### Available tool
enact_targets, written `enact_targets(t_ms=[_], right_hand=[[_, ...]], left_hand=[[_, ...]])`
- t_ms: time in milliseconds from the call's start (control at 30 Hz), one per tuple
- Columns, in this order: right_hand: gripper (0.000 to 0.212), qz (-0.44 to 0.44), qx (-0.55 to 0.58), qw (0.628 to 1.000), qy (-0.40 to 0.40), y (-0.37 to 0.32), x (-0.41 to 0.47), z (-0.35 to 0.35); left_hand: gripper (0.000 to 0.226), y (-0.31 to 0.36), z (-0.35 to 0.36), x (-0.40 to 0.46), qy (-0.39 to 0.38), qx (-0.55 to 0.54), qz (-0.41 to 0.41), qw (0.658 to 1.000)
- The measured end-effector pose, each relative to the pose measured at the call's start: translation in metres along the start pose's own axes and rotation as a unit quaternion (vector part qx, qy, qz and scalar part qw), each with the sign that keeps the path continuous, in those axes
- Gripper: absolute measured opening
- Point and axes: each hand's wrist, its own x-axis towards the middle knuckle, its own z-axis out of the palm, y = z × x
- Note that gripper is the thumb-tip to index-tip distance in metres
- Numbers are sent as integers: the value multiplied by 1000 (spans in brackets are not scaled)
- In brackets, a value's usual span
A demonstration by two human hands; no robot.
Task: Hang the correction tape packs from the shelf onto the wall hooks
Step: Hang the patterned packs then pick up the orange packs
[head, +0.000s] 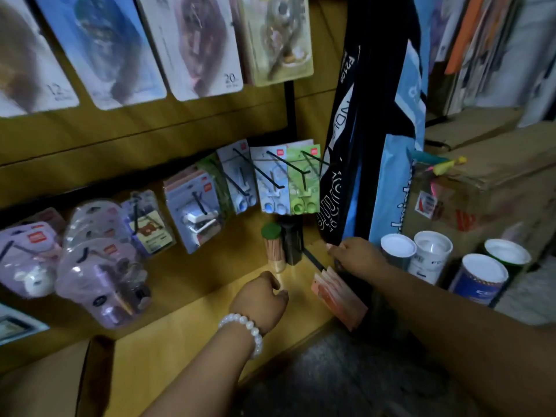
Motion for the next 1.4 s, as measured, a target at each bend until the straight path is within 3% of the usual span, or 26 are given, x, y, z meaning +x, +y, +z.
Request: enact_targets(t_ms=[133, 267, 433, 900, 1067, 1167, 1233, 1300, 1400], right_hand=[[40, 75, -65, 994, -48, 33, 22, 24], [48, 95, -74, 990, -68, 60, 37, 53], [45, 138, -65, 987, -42, 70, 42, 74], [32, 154, -182, 970, -54, 111, 68, 127], [40, 172, -104, 978, -55, 114, 72, 139], [35, 172, -96, 979, -59, 126, 80, 147], [37, 168, -20, 983, -74, 126, 82, 151], [37, 164, 85, 978, -99, 120, 80, 153], [32, 183, 225, 943, -162, 108, 71, 156]], left_hand=[[29, -8, 29, 22, -38, 4, -8, 999], [31, -16, 55, 40, -73, 6, -26, 997], [31, -30, 84, 56, -107, 5, -44, 993], [30, -52, 129, 74, -152, -11, -72, 986], [26, -65, 134, 74, -163, -22, -96, 982], [24, -70, 135, 74, -155, -39, -110, 981], [25, -73, 140, 75, -144, -74, -135, 978], [35, -75, 144, 77, -127, -155, -186, 962], [73, -75, 143, 79, -100, -302, -280, 906]])
